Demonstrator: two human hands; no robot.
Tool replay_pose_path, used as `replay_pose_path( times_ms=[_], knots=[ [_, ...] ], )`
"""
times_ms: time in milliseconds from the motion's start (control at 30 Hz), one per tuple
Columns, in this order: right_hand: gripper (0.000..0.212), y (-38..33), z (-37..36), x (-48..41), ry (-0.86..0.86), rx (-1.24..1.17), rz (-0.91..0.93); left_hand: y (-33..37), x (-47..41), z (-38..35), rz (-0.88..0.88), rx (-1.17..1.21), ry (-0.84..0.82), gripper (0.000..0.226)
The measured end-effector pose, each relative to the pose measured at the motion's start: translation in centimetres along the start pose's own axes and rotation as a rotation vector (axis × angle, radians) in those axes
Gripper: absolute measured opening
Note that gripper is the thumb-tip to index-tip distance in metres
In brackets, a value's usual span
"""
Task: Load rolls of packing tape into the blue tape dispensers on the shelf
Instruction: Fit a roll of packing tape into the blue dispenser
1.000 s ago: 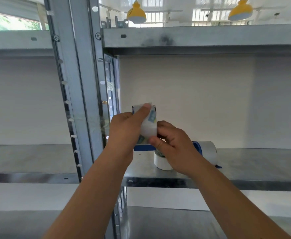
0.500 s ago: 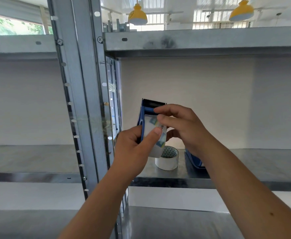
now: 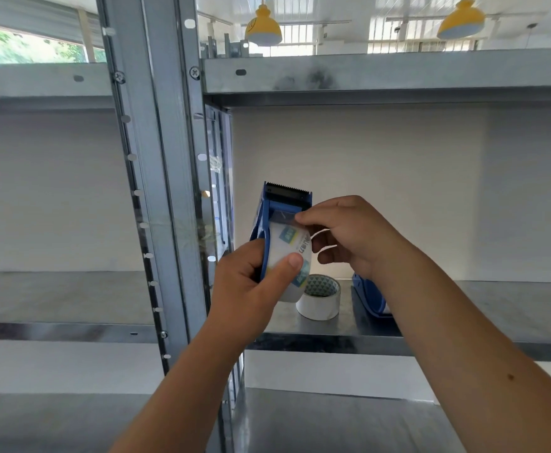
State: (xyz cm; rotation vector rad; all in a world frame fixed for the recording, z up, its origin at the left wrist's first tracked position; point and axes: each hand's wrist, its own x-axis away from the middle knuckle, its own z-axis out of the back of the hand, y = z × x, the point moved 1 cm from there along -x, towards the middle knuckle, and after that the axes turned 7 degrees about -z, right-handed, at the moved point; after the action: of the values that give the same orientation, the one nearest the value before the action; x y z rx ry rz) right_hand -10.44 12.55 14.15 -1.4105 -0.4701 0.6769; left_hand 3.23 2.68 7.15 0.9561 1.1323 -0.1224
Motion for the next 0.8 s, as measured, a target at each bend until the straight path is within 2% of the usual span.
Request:
replay_pose_path(
  times_ms=[133,367,600,733,800],
  knots=[
    [0.013,0.3,-0.1,-0.4,0.040,-0.005,-0.026,0.1,0.4,-0.1,-0.020,0.022,-0.032,0.012],
    [0.007,0.1,0.0,-1.0,0.163,0.187,0.150,0.6,0.6,0.3,0.057,0.170,-0.021,0.019],
    [0.014,-1.2,0.2,-3.6,0.326,0.398,0.343,1.8,0.2,0.0,0.134,0.213,-0.105,0.014],
    [0.019,-1.6,0.7,-5.9,0.396,0.518,0.334,2.3,-0.1,-0.7,0.154,0.240,-0.150,0.019],
    [0.018,-1.7,0.9,-7.0,0.383,0.487,0.318,2.5,-0.1,-0.9,0.154,0.232,-0.157,0.025]
  ],
)
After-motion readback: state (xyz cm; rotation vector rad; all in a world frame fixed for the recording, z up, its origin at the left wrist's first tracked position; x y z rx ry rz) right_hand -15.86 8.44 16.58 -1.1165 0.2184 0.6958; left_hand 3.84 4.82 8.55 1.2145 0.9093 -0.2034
